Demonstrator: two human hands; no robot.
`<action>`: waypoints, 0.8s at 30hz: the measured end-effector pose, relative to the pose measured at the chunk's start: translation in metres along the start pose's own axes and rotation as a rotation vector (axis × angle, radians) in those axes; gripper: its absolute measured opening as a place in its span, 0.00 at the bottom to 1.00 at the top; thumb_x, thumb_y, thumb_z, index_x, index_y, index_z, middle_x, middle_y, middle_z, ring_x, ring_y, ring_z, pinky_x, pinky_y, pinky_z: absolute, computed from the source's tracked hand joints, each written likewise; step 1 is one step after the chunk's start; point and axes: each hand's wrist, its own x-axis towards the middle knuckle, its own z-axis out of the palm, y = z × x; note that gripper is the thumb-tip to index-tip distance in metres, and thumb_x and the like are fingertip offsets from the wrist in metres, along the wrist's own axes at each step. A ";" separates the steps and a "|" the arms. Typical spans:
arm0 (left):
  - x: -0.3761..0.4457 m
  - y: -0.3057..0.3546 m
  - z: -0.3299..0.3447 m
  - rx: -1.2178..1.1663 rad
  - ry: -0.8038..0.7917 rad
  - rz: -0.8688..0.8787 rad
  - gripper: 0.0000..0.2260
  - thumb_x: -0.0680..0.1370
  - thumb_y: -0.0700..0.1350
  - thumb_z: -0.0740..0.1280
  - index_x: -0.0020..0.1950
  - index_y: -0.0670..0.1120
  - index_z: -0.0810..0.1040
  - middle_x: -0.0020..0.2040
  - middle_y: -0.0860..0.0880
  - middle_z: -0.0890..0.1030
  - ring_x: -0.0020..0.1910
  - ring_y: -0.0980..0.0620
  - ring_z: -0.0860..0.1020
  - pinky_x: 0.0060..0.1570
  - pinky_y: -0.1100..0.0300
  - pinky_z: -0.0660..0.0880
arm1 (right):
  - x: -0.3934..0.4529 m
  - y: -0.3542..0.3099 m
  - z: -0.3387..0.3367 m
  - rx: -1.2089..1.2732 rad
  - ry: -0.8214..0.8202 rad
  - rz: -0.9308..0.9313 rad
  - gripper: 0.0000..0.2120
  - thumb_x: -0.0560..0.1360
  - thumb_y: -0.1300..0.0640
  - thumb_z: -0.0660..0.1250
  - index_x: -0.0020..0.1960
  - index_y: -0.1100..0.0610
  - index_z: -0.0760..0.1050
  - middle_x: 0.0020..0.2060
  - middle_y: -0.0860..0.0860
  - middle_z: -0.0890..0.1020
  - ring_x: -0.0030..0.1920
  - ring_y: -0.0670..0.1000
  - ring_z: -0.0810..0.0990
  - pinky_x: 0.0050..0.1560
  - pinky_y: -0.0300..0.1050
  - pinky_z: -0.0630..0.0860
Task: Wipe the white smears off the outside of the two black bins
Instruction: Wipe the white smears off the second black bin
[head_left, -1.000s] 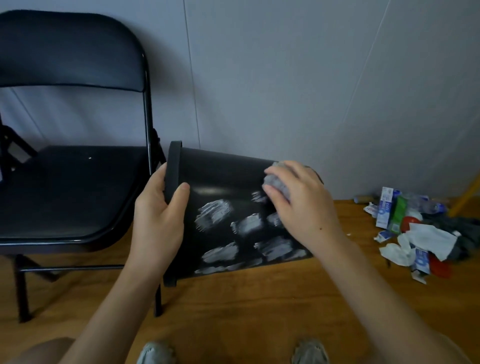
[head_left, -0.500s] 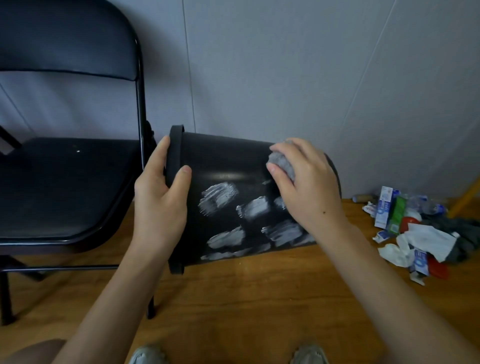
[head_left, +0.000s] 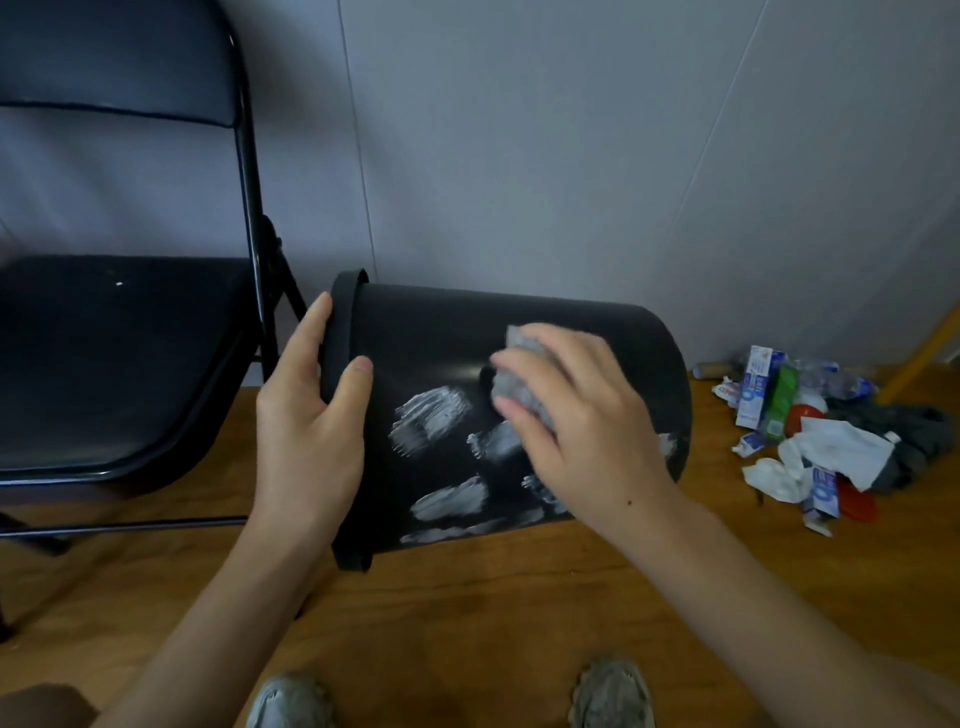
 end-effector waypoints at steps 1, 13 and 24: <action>-0.002 -0.002 0.001 0.000 0.001 -0.006 0.24 0.81 0.39 0.61 0.75 0.50 0.62 0.57 0.67 0.73 0.57 0.73 0.73 0.49 0.78 0.71 | -0.006 0.000 -0.001 -0.009 -0.034 -0.059 0.16 0.77 0.52 0.61 0.59 0.59 0.79 0.58 0.56 0.79 0.59 0.54 0.76 0.55 0.41 0.73; -0.044 -0.034 0.014 0.022 -0.032 -0.159 0.23 0.81 0.37 0.61 0.75 0.48 0.63 0.51 0.70 0.72 0.50 0.78 0.73 0.44 0.81 0.69 | -0.067 0.005 0.008 0.017 -0.105 0.020 0.15 0.77 0.53 0.62 0.58 0.59 0.80 0.57 0.55 0.79 0.59 0.53 0.74 0.56 0.41 0.74; -0.048 -0.033 0.018 0.049 -0.037 -0.159 0.24 0.81 0.39 0.61 0.75 0.50 0.62 0.51 0.71 0.73 0.52 0.77 0.72 0.45 0.80 0.70 | -0.060 0.009 0.005 -0.018 -0.103 0.040 0.16 0.77 0.52 0.60 0.58 0.59 0.80 0.56 0.56 0.80 0.58 0.54 0.77 0.53 0.41 0.76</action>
